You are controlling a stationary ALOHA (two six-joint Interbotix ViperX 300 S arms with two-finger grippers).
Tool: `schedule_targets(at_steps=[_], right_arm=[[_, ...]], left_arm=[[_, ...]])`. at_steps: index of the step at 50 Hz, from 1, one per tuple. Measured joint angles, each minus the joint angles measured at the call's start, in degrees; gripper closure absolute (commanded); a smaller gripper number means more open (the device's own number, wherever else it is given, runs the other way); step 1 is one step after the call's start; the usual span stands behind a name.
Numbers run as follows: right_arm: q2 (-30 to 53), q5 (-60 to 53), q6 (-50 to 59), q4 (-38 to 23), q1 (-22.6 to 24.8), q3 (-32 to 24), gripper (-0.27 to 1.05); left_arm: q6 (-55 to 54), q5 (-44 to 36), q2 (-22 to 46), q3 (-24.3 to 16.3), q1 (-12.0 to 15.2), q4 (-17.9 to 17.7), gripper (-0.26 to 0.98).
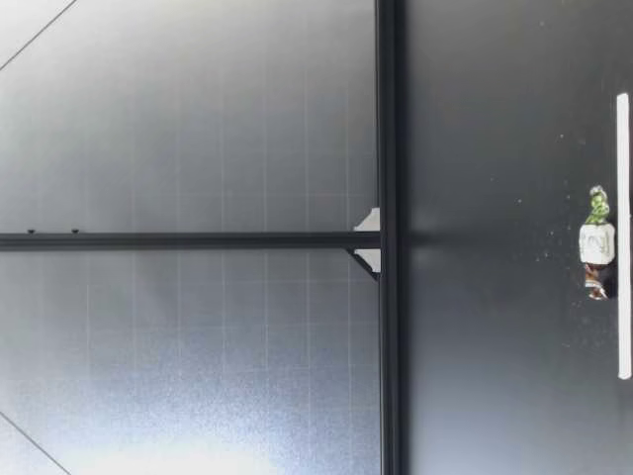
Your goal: Pick up the candy and unwrap it.
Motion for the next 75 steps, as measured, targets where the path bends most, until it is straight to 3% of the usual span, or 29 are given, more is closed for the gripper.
schedule_targets(at_steps=[10, 32, 40, 55, 75], right_arm=[[3.34, 0.0, 0.18, 0.0, 0.0, -1.23, 0.91], [31.38, 13.01, 0.18, 0.0, -3.34, -16.79, 0.87], [39.9, 19.86, 0.09, 0.0, -3.69, -21.27, 0.75], [53.61, 29.97, -0.26, -0.18, -3.69, -29.53, 0.31], [64.69, 31.29, 0.26, -0.26, -3.69, -33.75, 0.3]], left_arm=[[0.7, -2.46, 0.62, 0.53, -0.53, -0.09, 0.82], [0.88, -7.91, 2.29, 2.99, -0.53, 0.0, 0.82], [0.79, -8.53, 2.37, 3.34, -0.53, 0.0, 0.82], [0.79, -8.53, 2.72, 3.69, -0.53, 0.0, 0.82], [0.7, -8.53, 2.9, 4.83, -0.53, -0.09, 0.82]])
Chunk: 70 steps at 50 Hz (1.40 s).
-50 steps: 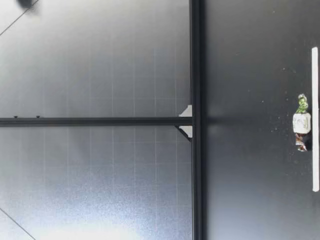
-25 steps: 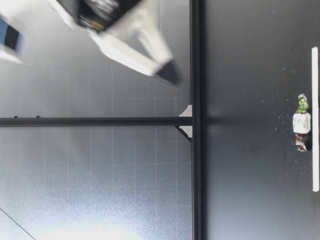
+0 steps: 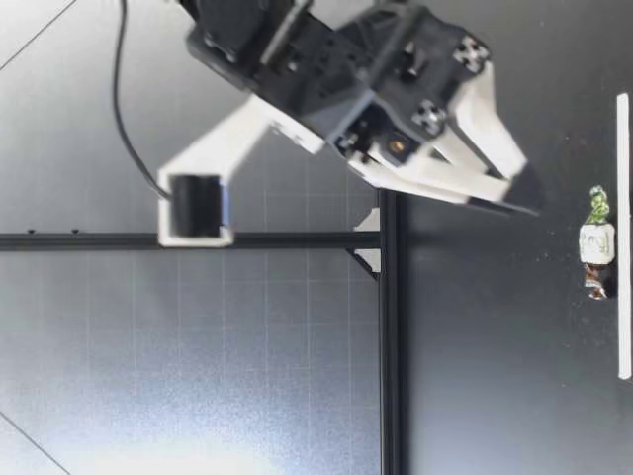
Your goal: Pick up the candy and unwrap it.
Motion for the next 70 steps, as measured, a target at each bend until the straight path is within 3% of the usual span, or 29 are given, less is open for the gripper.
schedule_targets(at_steps=[38, 43, 57, 70], right_arm=[[7.21, 1.67, 2.64, 0.0, 0.0, -3.25, 0.32], [7.38, 2.37, 3.34, 0.0, -0.09, -3.52, 0.43], [7.73, 6.59, 3.69, 0.0, -0.26, -5.27, 0.91], [6.59, 6.06, 3.52, 0.0, -0.26, -5.27, 0.97]], left_arm=[[0.09, 0.0, 0.0, 0.0, 0.0, 0.09, 0.82], [0.09, 0.09, 0.0, 0.09, -0.09, 0.0, 0.82], [0.0, 0.26, 0.0, 0.44, -0.09, 0.09, 0.82], [0.09, 0.26, 1.67, 1.05, -0.09, 0.0, 0.82]])
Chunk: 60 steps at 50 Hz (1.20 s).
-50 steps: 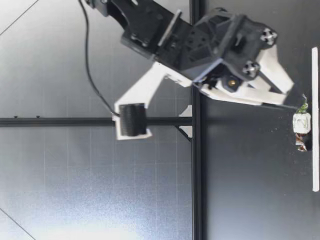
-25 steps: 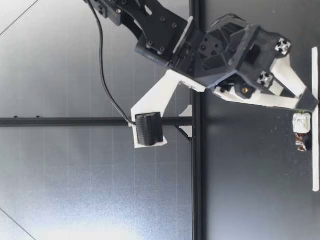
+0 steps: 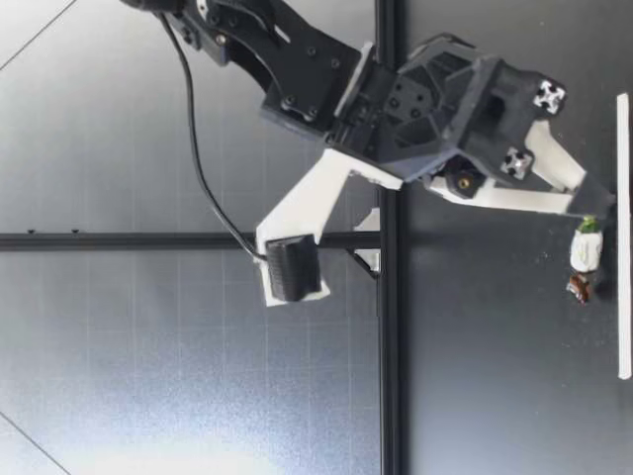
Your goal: Pick up the candy and unwrap it.
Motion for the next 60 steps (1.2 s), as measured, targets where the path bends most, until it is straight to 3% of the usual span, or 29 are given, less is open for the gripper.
schedule_targets(at_steps=[7, 15, 28, 46, 60], right_arm=[[-3.96, 0.09, -0.09, 0.09, 0.0, 0.35, 0.97], [-10.55, 0.62, -0.53, 0.0, 0.0, 1.32, 0.97], [-18.54, 0.62, -1.41, 0.0, 1.14, 2.2, 0.97], [-21.36, 0.09, -1.23, 0.0, 3.25, 0.79, 0.97], [-22.06, -1.49, -1.14, 0.09, 3.34, 0.79, 0.97]], left_arm=[[1.05, -0.09, 4.13, -0.18, 0.0, 0.09, 0.8], [3.43, -0.35, 10.28, -1.93, 0.09, 0.09, 0.68], [8.7, -3.6, 17.4, -4.57, 0.0, 0.0, 0.21], [11.07, -8.35, 29.09, -10.11, 0.0, 0.0, 0.25], [11.07, -8.35, 33.05, -12.83, 0.0, 0.0, 0.25]])
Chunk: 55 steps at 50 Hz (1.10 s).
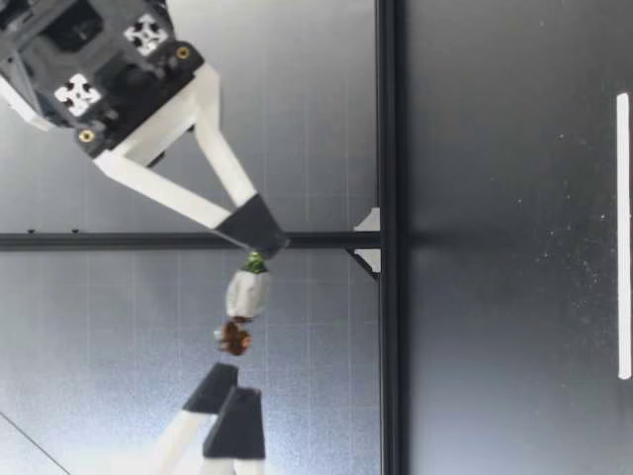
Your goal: Pick up the candy and unwrap it.
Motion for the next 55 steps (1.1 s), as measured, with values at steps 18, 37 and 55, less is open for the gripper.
schedule_targets(at_steps=[18, 37, 55], right_arm=[[0.0, -1.05, 0.0, -0.09, 0.0, 0.0, 0.97], [-0.09, -1.05, 0.09, 0.0, 0.09, 0.0, 0.97], [-0.62, -1.41, 0.09, 0.0, 0.26, 0.44, 0.97]], left_arm=[[0.09, -0.09, 1.93, -2.2, 0.0, 0.0, 0.25], [-0.79, -0.18, 3.08, -3.08, 0.0, -0.35, 0.76], [-0.97, -0.09, 2.55, -2.64, 0.0, -1.41, 0.88]])
